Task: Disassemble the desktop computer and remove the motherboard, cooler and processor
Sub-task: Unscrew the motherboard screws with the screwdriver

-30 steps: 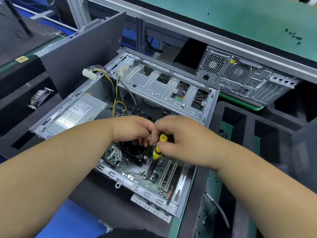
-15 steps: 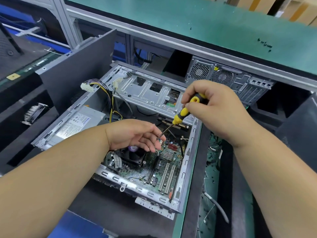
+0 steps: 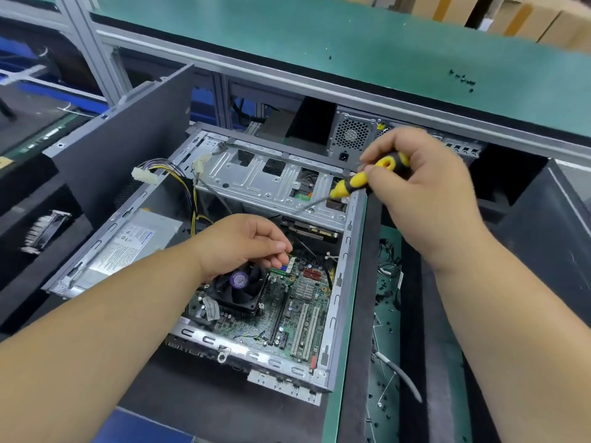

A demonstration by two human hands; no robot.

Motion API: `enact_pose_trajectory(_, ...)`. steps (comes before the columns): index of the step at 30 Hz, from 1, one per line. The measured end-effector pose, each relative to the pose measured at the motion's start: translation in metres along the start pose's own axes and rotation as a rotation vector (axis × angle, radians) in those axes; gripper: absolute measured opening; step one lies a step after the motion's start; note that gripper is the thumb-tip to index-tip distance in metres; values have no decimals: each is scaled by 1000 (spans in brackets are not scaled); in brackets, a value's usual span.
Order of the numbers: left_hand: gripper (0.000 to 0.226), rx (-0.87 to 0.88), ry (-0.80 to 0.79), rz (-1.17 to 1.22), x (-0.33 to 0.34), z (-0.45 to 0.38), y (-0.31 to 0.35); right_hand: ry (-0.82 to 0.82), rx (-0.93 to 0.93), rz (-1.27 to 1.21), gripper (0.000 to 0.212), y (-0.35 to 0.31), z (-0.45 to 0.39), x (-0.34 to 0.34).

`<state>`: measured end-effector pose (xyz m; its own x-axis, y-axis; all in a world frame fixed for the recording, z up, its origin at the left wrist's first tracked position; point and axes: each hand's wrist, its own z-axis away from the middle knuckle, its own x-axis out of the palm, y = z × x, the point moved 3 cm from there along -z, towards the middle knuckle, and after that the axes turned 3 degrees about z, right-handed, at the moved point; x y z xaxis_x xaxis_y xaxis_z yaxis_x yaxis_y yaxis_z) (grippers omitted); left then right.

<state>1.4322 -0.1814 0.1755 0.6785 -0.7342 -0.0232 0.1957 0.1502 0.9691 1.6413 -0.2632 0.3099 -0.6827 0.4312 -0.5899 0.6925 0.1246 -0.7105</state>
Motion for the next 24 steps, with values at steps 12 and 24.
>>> enact_pose_trajectory(12, 8, 216, -67, -595, 101, -32, 68, 262, 67, 61, 4, 30, 22, -44)
enact_pose_trajectory(24, 8, 207, -377, -860, 196, -46, 50, 257, 172, -2, 9, 65, 51, -77)
